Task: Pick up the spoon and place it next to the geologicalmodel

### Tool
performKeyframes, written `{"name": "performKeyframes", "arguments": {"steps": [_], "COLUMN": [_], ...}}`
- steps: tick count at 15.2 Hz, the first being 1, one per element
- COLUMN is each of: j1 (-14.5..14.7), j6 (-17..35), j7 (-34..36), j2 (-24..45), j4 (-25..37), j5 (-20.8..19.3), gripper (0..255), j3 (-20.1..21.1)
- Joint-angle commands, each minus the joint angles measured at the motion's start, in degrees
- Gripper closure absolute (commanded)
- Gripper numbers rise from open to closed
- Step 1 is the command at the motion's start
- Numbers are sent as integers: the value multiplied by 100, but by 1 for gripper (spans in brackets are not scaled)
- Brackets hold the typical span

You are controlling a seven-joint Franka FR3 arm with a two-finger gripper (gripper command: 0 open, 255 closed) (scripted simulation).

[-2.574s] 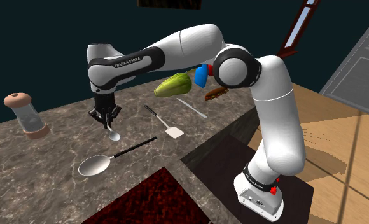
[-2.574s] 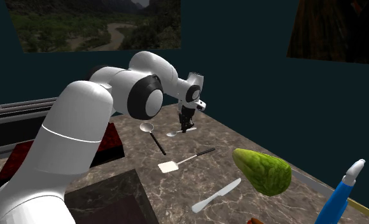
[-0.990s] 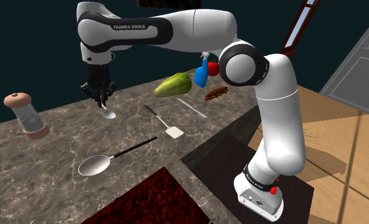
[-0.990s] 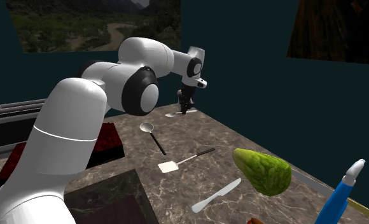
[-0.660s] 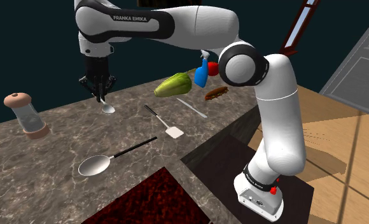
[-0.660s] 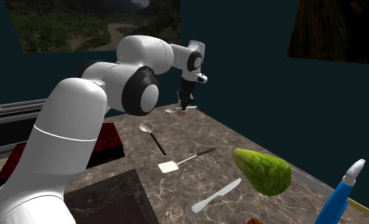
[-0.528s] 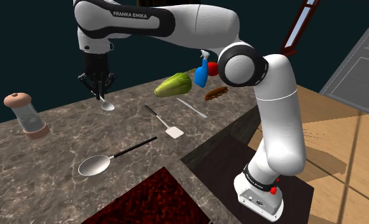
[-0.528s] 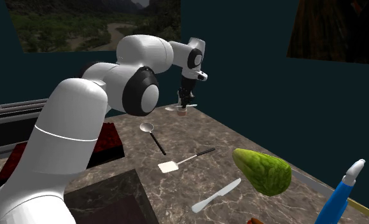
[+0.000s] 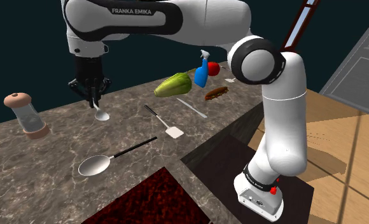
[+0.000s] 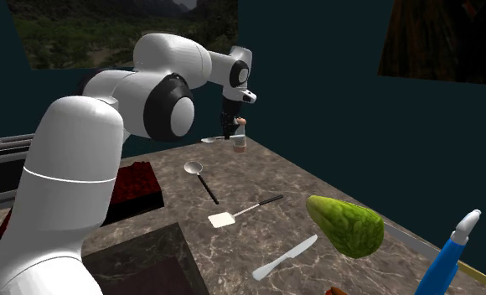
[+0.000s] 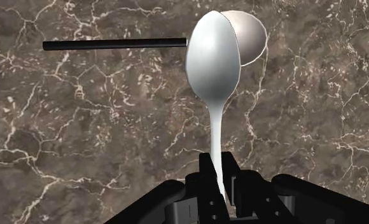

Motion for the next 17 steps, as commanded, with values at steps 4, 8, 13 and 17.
{"name": "performKeyframes", "arguments": {"steps": [4, 8, 13, 17], "j1": [316, 597, 981, 1318], "j6": [365, 584, 796, 921], "j7": [494, 914, 1479, 1960], "j2": [-441, -660, -799, -805], "j4": [-700, -1055, -1301, -1351], "j5": [59, 77, 53, -9], "gripper": [255, 255, 255, 255], "j3": [172, 319, 509, 655]}}
